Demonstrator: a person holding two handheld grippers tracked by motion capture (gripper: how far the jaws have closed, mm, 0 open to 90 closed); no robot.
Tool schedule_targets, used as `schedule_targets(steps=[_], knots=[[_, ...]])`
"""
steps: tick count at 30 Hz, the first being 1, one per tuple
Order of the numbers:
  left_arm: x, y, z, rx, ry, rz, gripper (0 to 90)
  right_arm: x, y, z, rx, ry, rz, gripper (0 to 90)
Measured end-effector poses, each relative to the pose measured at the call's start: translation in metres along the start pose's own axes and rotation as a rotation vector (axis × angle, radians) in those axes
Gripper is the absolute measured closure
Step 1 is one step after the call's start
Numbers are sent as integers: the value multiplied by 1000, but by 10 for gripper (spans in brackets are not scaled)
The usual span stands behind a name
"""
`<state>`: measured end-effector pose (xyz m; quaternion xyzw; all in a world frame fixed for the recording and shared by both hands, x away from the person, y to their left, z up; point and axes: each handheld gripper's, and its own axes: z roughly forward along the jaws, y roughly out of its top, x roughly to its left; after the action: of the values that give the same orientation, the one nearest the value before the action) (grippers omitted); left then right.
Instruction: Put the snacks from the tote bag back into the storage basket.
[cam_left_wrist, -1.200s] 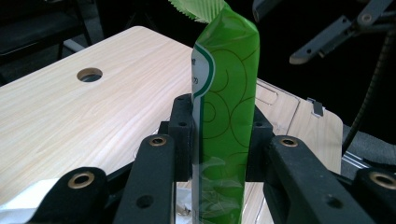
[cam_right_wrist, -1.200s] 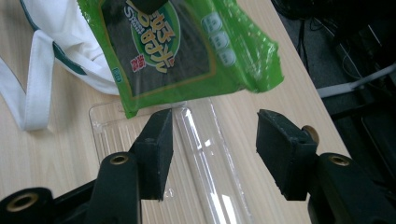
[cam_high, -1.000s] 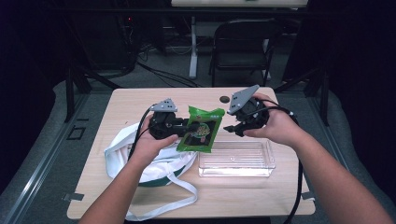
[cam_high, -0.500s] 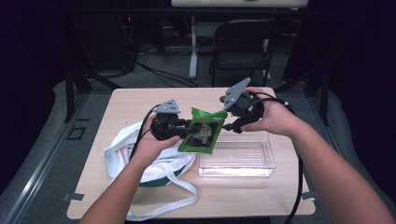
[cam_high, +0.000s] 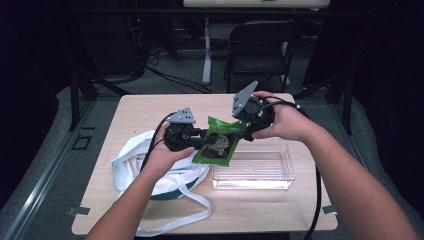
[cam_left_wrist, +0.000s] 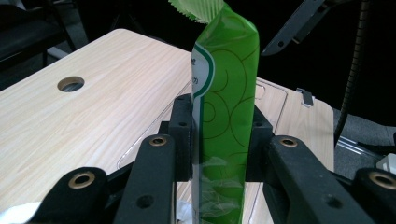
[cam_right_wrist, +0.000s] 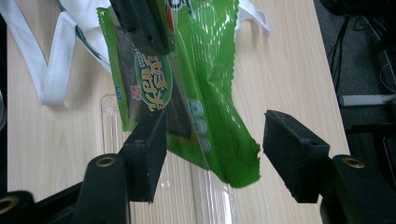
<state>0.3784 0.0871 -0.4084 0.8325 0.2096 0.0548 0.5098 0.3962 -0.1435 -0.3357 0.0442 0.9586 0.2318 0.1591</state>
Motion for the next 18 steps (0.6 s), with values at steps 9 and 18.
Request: schedule_targets(steps=[9,18], knots=[[-2,0,2,-6,-19,13,717,0,6,6,-2,47,21,478],[-4,0,4,-4,-25,22,718,1,10,10,-8,94,25,536]])
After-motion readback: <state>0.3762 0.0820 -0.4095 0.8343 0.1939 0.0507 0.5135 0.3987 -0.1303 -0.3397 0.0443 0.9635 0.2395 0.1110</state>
